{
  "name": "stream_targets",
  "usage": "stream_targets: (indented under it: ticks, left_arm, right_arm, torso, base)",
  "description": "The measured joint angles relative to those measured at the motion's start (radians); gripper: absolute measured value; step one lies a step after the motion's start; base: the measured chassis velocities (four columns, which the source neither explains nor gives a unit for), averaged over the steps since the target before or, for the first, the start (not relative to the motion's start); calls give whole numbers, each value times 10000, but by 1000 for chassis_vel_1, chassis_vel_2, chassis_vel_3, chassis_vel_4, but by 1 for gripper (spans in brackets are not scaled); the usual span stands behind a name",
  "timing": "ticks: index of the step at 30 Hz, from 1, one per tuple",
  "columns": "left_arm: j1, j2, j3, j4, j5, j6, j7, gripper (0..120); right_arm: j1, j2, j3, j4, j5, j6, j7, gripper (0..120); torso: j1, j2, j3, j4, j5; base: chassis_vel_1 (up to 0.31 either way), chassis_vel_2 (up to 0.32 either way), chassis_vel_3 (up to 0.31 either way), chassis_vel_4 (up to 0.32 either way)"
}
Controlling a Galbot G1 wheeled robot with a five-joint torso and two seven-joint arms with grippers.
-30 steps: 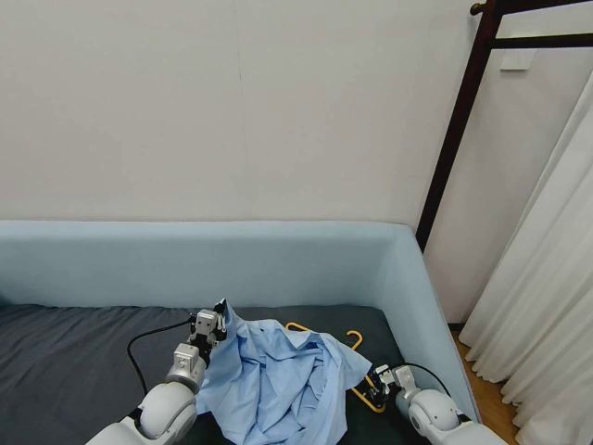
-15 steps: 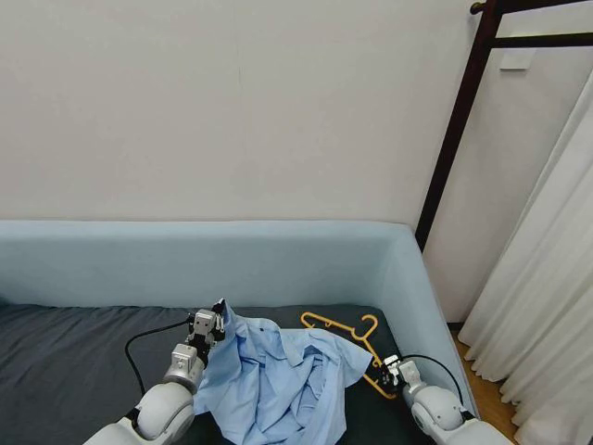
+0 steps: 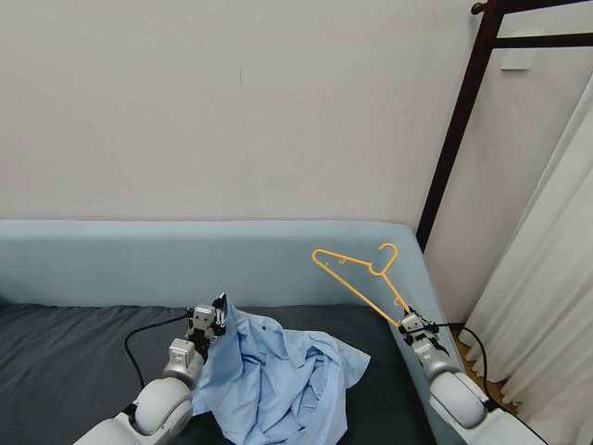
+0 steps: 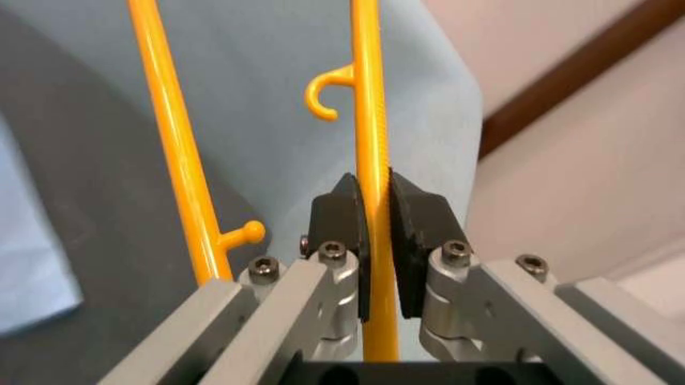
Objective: Pick up the clothes from the sofa and hang them on the clothes hanger.
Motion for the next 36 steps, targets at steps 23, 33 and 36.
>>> stream_targets:
  ticks: [23,33,36]
  left_arm:
    - [7,1281,207,-1440,-183,-106,476,0]
    - [307,1032,342,-1522,67,-7,471,0]
    - [259,962,406,-1516,68,46,471,0]
  right_arm:
    - [-3404,846,450,2306,-3059,1020,-134,5]
    - [-2107,1177,-602,1736,-2854,655,-176,5]
    - [-1881,1177,-848,1682,-2835,629,-205,5]
  torso:
    - [0,1,0,0,-1]
    - [0,0,1,5,-2]
    - [0,0,1,3,-2]
  base:
    - [0,0,0,0]
    - [0,0,0,0]
    - [0,0,0,0]
